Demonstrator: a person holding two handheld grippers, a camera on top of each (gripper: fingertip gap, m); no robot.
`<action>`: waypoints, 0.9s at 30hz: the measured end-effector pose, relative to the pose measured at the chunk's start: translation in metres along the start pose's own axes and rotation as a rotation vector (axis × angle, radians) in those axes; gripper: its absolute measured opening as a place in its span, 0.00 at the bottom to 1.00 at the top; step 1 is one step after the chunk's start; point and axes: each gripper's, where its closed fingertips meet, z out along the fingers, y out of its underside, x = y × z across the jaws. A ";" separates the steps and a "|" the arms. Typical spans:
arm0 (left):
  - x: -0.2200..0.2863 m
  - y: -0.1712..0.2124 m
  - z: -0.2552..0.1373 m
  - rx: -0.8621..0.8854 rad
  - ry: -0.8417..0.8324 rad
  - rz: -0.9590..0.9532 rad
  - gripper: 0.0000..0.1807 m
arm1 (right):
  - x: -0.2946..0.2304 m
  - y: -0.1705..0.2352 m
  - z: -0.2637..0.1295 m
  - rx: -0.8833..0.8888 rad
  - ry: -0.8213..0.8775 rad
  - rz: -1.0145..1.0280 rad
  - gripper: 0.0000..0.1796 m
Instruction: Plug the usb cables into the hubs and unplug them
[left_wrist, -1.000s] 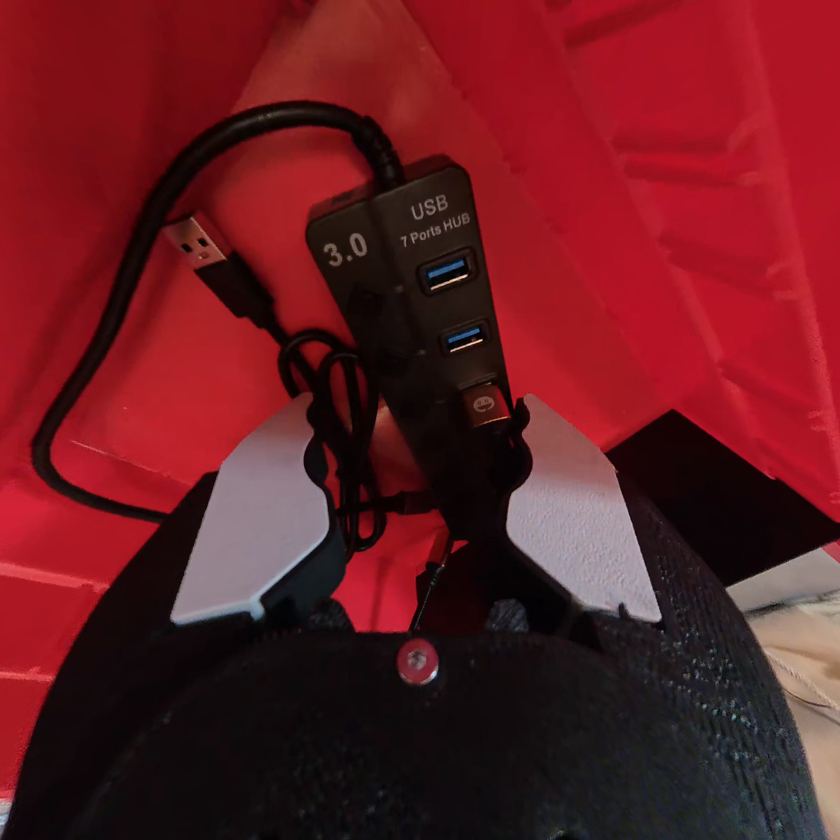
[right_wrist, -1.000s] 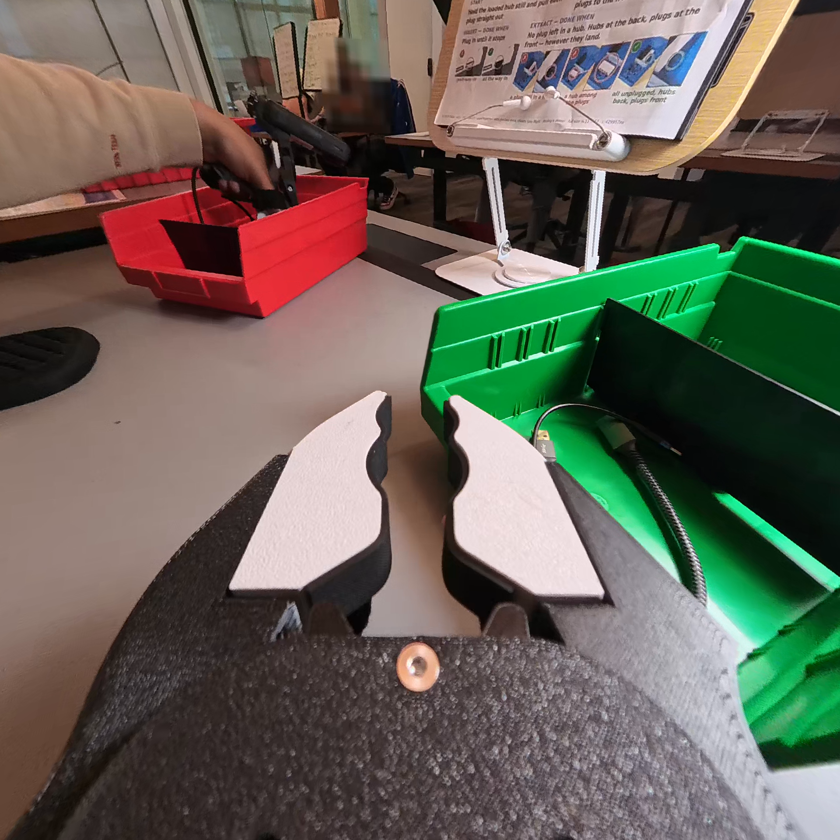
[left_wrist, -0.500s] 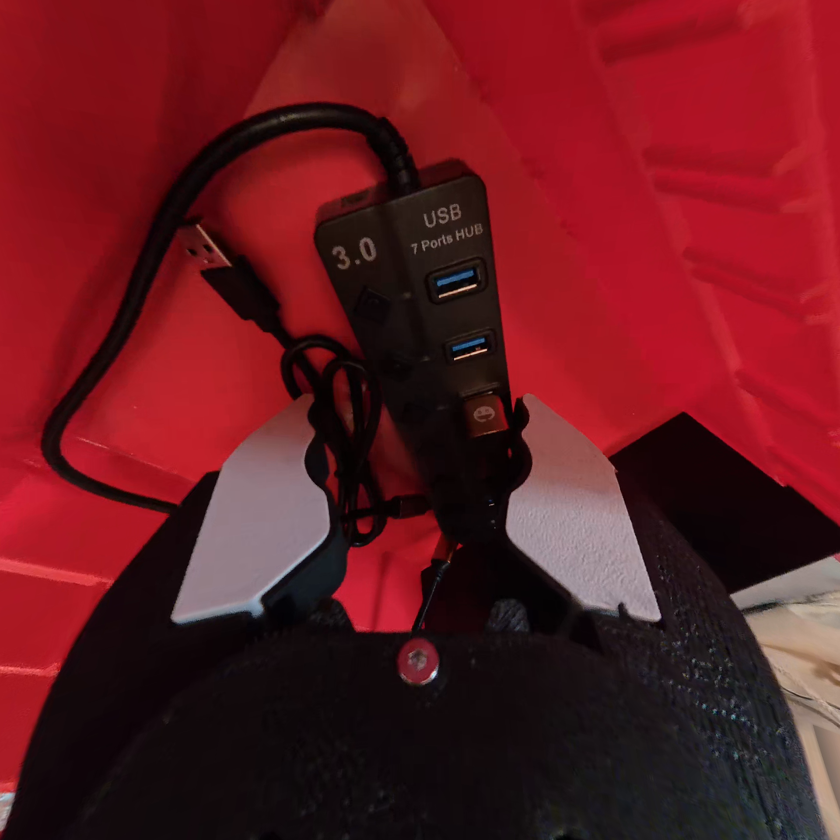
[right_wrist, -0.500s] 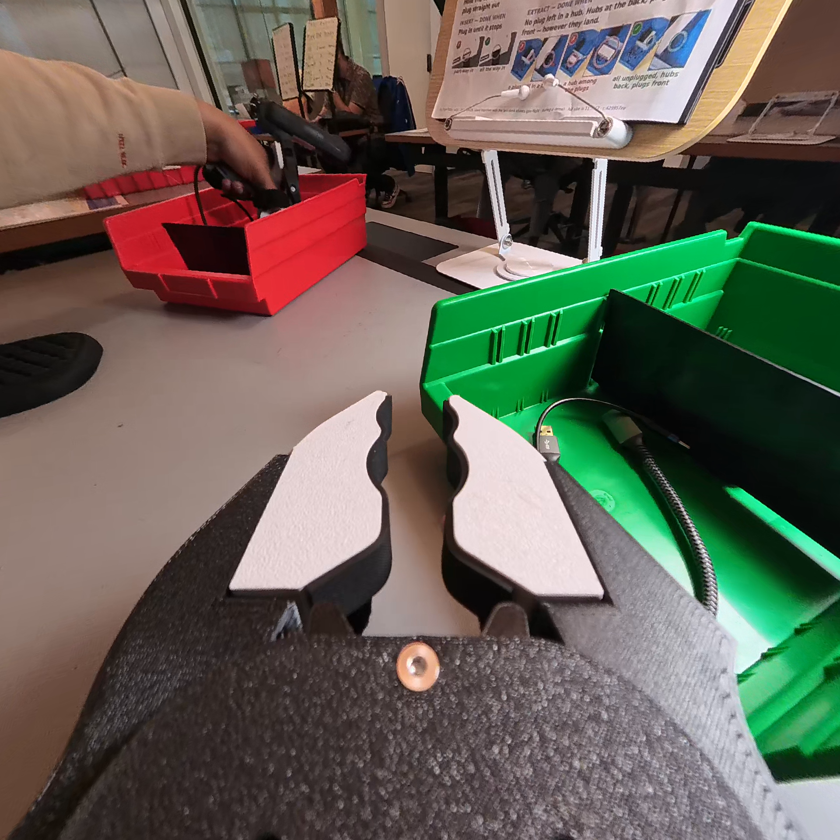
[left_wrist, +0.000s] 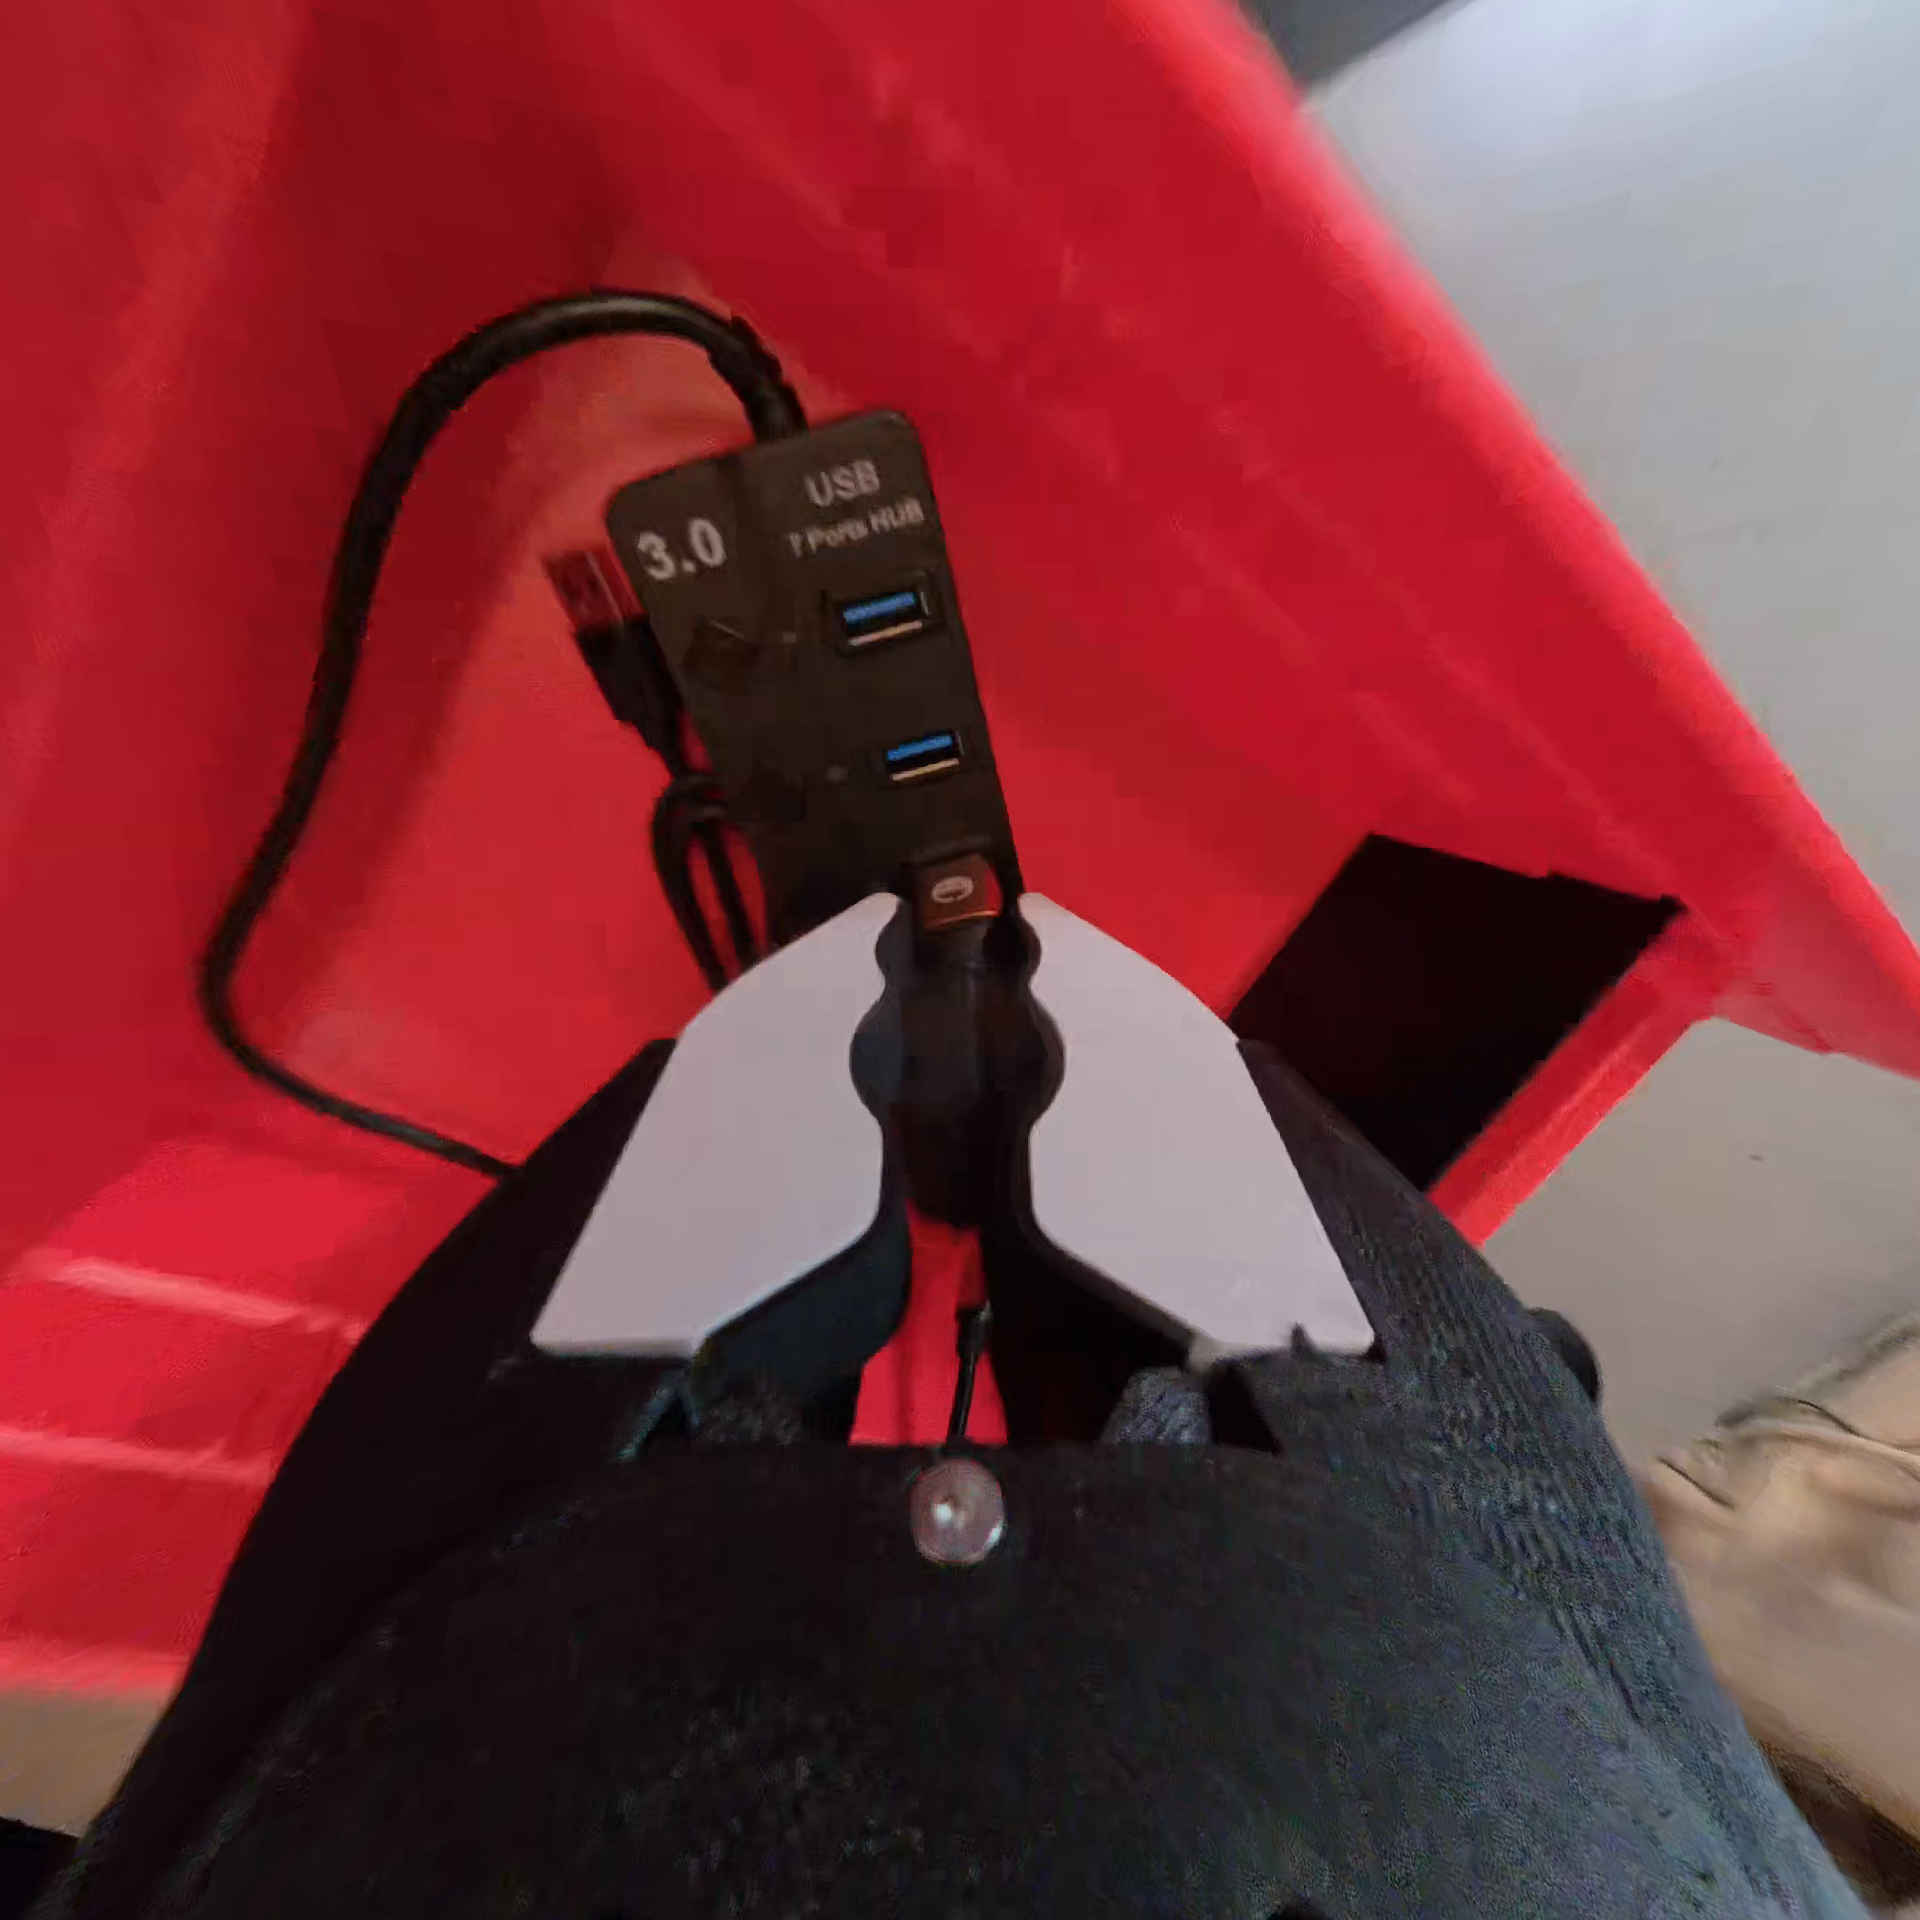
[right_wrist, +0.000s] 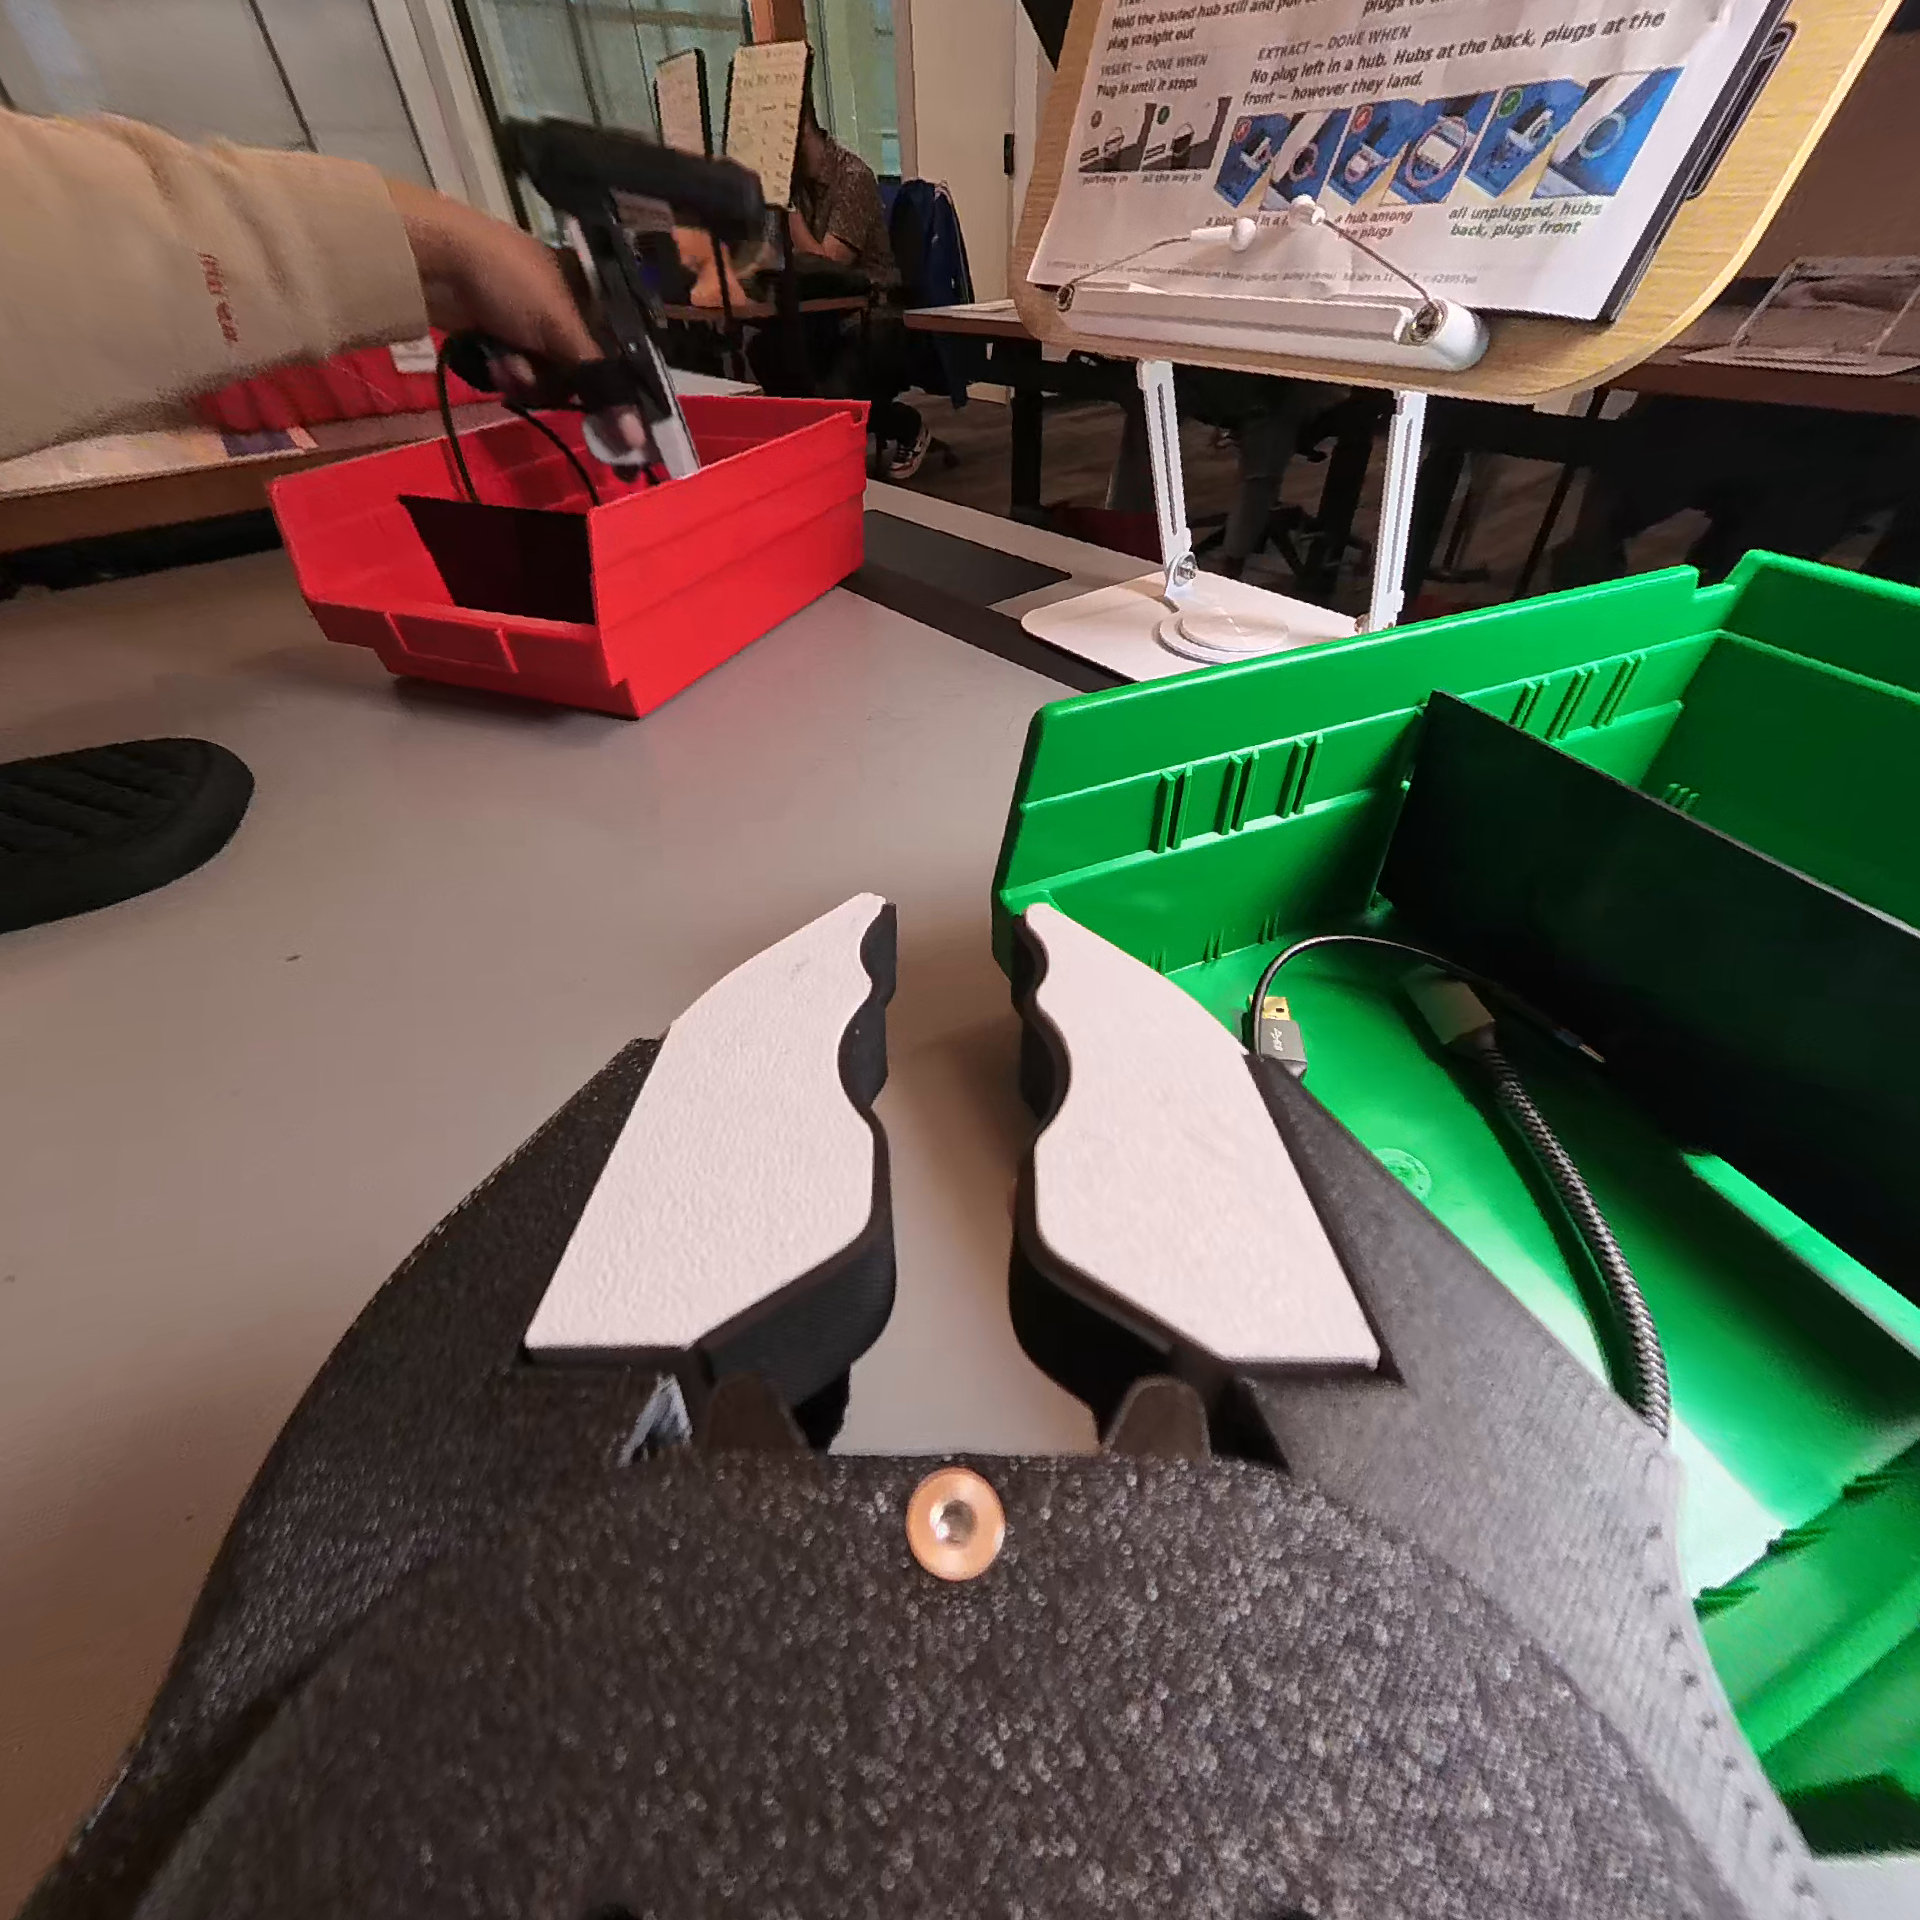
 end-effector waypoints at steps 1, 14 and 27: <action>0.002 -0.001 -0.009 0.036 0.009 0.057 0.09 | 0.001 0.000 0.000 -0.001 0.000 0.004 0.11; -0.007 -0.032 -0.032 0.225 -0.002 0.031 0.16 | 0.008 0.004 0.000 -0.009 0.022 0.025 0.11; -0.012 -0.025 0.009 0.032 -0.011 -0.019 0.27 | 0.003 0.009 0.002 -0.037 0.012 -0.012 0.12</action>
